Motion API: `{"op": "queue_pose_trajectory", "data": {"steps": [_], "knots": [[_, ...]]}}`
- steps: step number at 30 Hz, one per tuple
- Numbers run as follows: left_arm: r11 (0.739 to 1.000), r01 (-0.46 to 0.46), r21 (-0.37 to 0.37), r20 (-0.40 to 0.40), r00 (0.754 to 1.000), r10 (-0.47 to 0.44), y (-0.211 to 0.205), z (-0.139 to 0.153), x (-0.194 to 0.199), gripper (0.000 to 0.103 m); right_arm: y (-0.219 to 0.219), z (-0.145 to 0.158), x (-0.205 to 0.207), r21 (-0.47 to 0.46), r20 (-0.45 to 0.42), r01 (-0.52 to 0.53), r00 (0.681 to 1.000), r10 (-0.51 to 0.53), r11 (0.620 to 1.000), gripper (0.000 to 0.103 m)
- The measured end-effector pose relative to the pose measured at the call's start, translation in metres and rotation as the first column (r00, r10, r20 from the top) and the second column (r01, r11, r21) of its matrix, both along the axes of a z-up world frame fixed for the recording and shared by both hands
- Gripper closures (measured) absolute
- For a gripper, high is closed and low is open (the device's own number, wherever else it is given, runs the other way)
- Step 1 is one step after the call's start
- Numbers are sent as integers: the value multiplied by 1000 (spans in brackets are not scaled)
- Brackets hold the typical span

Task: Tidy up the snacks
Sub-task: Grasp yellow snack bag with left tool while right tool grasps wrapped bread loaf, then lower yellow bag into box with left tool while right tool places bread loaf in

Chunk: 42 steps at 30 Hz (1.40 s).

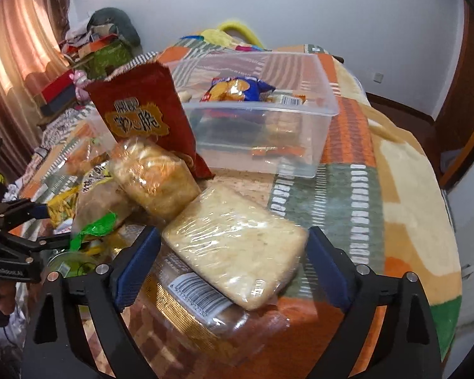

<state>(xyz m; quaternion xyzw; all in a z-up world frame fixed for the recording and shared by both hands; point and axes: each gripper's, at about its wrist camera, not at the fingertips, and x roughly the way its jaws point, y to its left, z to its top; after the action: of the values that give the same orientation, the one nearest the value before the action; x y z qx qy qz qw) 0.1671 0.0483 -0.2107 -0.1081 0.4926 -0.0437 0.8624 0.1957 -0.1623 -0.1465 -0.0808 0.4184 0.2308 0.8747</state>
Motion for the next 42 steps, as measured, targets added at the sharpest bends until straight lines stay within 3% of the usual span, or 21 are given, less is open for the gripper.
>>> {"op": "queue_pose_trajectory", "data": {"steps": [3, 10, 14, 23, 32, 42], "knots": [[999, -9, 33, 29, 1000, 9, 0, 3, -1, 27, 1, -2, 3, -5, -1, 19, 1000, -19, 1000, 12], [1000, -7, 30, 46, 999, 5, 4, 8, -3, 65, -7, -6, 6, 40, -29, 49, 998, -48, 998, 14], [999, 13, 46, 73, 997, -16, 4, 14, -9, 72, -15, -3, -4, 40, -6, 70, 998, -69, 997, 15], [999, -3, 45, 131, 991, -3, 8, 36, -14, 81, -22, 6, -7, 51, 33, 84, 996, -86, 995, 16], [998, -49, 36, 204, 978, 41, 18, 68, -19, 82, -38, 31, -7, 84, 97, 113, 988, -121, 990, 16], [998, -42, 49, 310, 950, 25, 17, 112, -1, 82, -40, 68, 5, 137, 187, 119, 972, -143, 983, 16]]}}
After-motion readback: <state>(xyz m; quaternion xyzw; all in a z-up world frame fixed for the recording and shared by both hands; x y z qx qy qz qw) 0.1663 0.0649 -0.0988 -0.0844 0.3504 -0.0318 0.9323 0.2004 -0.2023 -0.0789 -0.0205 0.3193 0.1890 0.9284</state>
